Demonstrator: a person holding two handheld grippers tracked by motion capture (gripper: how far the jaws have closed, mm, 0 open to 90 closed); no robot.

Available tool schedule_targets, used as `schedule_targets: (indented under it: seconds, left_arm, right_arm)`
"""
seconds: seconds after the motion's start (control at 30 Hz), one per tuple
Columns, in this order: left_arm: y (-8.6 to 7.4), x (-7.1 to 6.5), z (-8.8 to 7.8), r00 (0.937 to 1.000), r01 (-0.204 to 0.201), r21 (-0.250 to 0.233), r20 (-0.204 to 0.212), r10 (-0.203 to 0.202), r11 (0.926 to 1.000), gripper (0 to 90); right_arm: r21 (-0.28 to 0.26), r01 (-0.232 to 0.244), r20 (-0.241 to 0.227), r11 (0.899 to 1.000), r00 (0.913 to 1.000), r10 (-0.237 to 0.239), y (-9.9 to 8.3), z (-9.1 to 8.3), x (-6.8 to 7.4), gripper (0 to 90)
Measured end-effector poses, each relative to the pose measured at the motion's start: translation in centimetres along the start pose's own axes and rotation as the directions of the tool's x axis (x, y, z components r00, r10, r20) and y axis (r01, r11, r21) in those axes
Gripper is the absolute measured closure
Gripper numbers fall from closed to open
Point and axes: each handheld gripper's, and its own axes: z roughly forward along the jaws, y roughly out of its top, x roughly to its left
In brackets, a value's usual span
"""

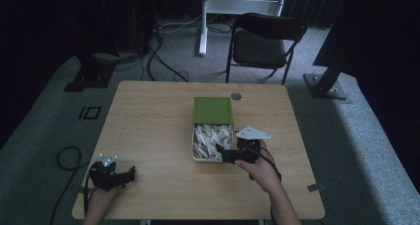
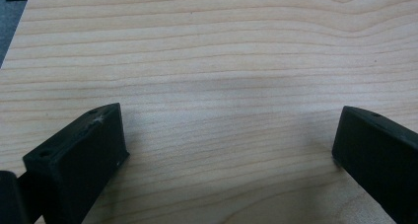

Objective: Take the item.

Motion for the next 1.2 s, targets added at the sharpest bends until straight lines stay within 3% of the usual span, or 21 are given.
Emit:
schedule_targets:
  seconds: [0.3, 0.47, 0.57, 0.67, 0.93, 1.1, 1.13, 1.2]
  left_arm:
    - [0.0, 0.0, 0.0, 1.0000, 0.000, 0.000, 0.000, 0.000, 1.0000, 0.7]
    - [-0.1, 0.0, -0.1, 1.0000, -0.006, 0.001, 0.004, 0.006, 1.0000, 0.7]
    - [-0.1, 0.0, -0.1, 1.0000, -0.007, 0.001, 0.005, 0.007, 1.0000, 0.7]
    - [-0.1, 0.0, -0.1, 1.0000, -0.008, 0.001, 0.004, 0.008, 1.0000, 0.7]
    - [-0.1, 0.0, -0.1, 1.0000, -0.007, 0.000, 0.005, 0.007, 1.0000, 0.7]
    - [-0.1, 0.0, -0.1, 1.0000, -0.008, 0.001, 0.005, 0.008, 1.0000, 0.7]
    - [-0.1, 0.0, -0.1, 1.0000, -0.007, 0.000, 0.005, 0.007, 1.0000, 0.7]
    - [-0.1, 0.0, -0.1, 1.0000, -0.007, 0.000, 0.005, 0.007, 1.0000, 0.7]
  right_arm:
    - [0.009, 0.024, -0.003, 1.000, 0.9997, -0.024, 0.2, 1.2, 0.9, 14.6]
    - [0.030, 0.067, -0.019, 0.997, 0.9976, -0.066, 0.3, 1.9, 1.3, 22.8]
    - [0.046, 0.073, -0.030, 0.996, 0.9970, -0.072, 0.3, 2.4, 1.5, 30.1]
    - [0.063, 0.066, -0.045, 0.996, 0.9969, -0.064, 0.3, 2.8, 1.7, 31.8]
    - [0.108, 0.033, -0.006, 0.994, 0.9994, -0.033, 0.2, 3.9, 1.9, 49.4]
    - [0.130, 0.039, 0.030, 0.991, 0.9986, -0.043, -0.1, 4.3, 1.9, 51.5]
    - [0.136, 0.067, 0.041, 0.988, 0.9965, -0.073, -0.2, 4.6, 1.9, 51.8]
    - [0.140, 0.064, 0.035, 0.988, 0.9969, -0.070, -0.3, 4.6, 1.9, 52.1]
